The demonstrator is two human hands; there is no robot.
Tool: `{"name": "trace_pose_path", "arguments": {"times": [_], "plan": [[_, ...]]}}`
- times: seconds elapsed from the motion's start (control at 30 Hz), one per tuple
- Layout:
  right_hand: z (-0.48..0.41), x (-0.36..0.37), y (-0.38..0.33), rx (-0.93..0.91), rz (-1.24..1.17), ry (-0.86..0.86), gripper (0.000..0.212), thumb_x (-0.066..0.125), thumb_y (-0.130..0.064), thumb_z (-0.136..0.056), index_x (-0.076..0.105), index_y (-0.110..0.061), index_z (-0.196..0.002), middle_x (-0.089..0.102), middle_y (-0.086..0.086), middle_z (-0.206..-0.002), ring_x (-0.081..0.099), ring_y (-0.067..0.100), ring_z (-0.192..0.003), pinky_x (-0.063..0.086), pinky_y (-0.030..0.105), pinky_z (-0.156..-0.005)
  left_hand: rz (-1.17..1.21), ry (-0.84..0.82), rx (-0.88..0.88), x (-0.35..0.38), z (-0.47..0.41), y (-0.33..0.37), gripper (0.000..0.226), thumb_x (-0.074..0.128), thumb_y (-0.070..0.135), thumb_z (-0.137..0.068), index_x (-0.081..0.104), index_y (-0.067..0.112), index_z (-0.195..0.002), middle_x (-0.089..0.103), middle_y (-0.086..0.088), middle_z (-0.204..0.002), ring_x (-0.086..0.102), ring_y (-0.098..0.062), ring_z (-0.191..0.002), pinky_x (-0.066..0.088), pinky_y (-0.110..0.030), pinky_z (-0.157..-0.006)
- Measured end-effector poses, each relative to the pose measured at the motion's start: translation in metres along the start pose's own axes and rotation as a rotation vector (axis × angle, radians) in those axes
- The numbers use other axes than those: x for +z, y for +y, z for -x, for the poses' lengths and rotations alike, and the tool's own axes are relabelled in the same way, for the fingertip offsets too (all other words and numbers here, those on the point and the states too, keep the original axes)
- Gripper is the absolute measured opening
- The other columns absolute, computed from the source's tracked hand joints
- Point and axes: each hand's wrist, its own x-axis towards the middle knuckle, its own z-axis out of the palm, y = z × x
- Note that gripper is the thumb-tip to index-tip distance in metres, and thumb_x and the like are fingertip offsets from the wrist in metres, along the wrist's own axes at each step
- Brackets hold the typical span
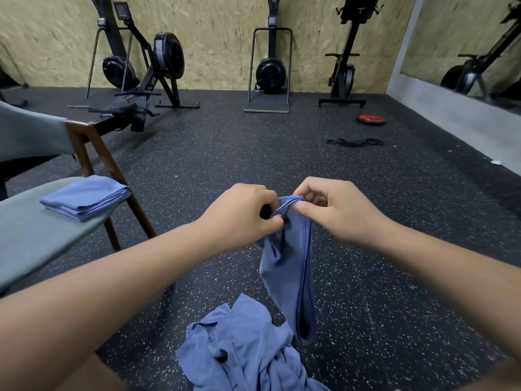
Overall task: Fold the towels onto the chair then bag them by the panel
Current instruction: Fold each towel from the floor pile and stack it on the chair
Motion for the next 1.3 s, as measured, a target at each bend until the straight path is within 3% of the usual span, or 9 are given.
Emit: {"name": "trace_pose_path", "arguments": {"times": [0.23,0.53,0.77,0.93,1.1,1.3], "plan": [[0.0,-0.014,0.006,0.046,0.009,-0.001,0.009,0.075,-0.02,-0.098,0.074,-0.025,-0.092,0.069,-0.002,-0.082,0.058,0.012,-0.074,0.052,0.043,-0.079,-0.016,-0.056,0.08,-0.012,-0.001,-0.027,0.029,0.076,0.04,-0.097,0.072,0.021,-0.076,0.067,0.007,-0.081,0.06,-0.011,-0.074,0.044,-0.03,-0.074],[-0.001,-0.022,0.005,0.081,0.043,-0.025,0.011,0.073,-0.02,-0.1,0.071,-0.026,-0.091,0.064,-0.012,-0.077,0.053,0.003,-0.071,0.045,0.027,-0.071,-0.002,-0.097,0.124,-0.025,-0.001,-0.048,0.03,0.07,0.043,-0.102,0.079,0.02,-0.085,0.072,0.012,-0.1,0.066,-0.007,-0.086,0.047,-0.027,-0.08],[-0.001,-0.024,0.006,0.096,0.039,-0.019,0.009,0.071,-0.023,-0.101,0.07,-0.027,-0.093,0.066,-0.011,-0.081,0.055,0.006,-0.075,0.047,0.034,-0.076,0.158,0.079,-0.009,-0.036,-0.002,-0.043,0.019,0.091,0.043,-0.081,0.082,0.027,-0.079,0.077,0.014,-0.083,0.072,-0.007,-0.078,0.055,-0.029,-0.073],[-0.002,-0.024,0.003,0.098,0.028,-0.012,0.008,0.071,-0.024,-0.101,0.07,-0.025,-0.093,0.069,-0.008,-0.084,0.056,0.006,-0.076,0.048,0.035,-0.077,0.199,0.147,-0.072,-0.04,-0.001,-0.037,0.022,0.095,0.036,-0.079,0.076,0.025,-0.075,0.072,0.012,-0.068,0.058,-0.003,-0.058,0.041,-0.015,-0.054],[0.001,-0.023,-0.001,0.118,0.026,-0.03,0.01,0.077,-0.022,-0.095,0.07,-0.023,-0.089,0.069,-0.011,-0.079,0.058,0.003,-0.072,0.046,0.027,-0.073,0.221,0.069,-0.022,-0.036,0.001,-0.03,0.025,0.094,0.026,-0.081,0.069,0.026,-0.08,0.07,0.009,-0.072,0.061,-0.007,-0.064,0.047,-0.02,-0.06],[0.006,-0.001,-0.012,0.132,0.007,-0.176,0.04,0.095,-0.041,-0.078,0.07,-0.033,-0.108,0.076,-0.009,-0.097,0.071,0.008,-0.087,0.056,0.025,-0.083,0.204,-0.054,0.077,-0.019,0.0,-0.011,0.025,0.092,0.022,-0.082,0.069,0.025,-0.09,0.073,0.012,-0.079,0.068,-0.007,-0.076,0.046,-0.014,-0.067]]}}
